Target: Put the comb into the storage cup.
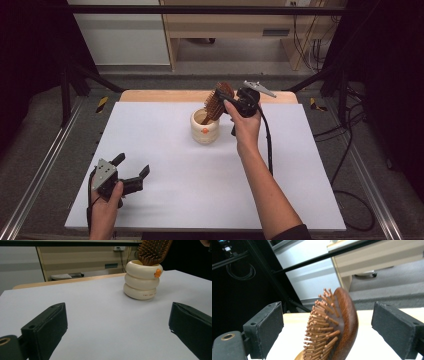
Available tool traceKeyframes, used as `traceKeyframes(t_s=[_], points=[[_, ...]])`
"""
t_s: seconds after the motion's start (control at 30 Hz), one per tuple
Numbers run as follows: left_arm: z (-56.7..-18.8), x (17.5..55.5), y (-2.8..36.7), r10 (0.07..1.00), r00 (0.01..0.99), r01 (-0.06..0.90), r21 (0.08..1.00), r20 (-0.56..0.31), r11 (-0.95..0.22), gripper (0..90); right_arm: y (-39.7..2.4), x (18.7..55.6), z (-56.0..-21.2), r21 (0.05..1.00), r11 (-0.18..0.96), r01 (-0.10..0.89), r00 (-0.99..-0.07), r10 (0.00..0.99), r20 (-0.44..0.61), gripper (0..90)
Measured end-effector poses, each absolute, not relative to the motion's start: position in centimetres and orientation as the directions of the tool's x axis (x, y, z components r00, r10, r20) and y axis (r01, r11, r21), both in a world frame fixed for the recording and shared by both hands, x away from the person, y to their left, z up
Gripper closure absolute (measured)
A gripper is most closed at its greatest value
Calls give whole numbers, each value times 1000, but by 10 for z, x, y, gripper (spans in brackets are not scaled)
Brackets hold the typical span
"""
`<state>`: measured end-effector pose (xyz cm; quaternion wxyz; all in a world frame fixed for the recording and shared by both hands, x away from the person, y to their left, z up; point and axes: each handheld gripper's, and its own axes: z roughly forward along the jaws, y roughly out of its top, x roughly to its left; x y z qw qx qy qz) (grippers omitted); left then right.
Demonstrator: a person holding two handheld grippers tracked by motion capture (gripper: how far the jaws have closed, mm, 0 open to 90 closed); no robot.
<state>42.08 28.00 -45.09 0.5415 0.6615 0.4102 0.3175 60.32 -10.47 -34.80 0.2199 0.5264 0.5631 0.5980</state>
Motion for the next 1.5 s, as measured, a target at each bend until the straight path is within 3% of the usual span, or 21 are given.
traceKeyframes(t_s=[0.4, 0.9, 1.23, 1.5], points=[[-451, 421, 280, 886, 463, 201, 977, -26, -77, 15, -117, 591, -335, 938, -240, 250, -367, 873, 321, 75], [-451, 421, 282, 892, 451, 197, 978, -28, -69, 14, -146, 572, -321, 967, -136, 215, -429, 876, 218, 114], [-451, 421, 283, 896, 443, 196, 978, -23, -72, 14, -164, 560, -312, 974, -95, 204, -467, 865, 182, 81], [-451, 421, 284, 896, 443, 194, 979, -25, -68, 15, -174, 553, -309, 987, -55, 150, -424, 899, 115, 42]])
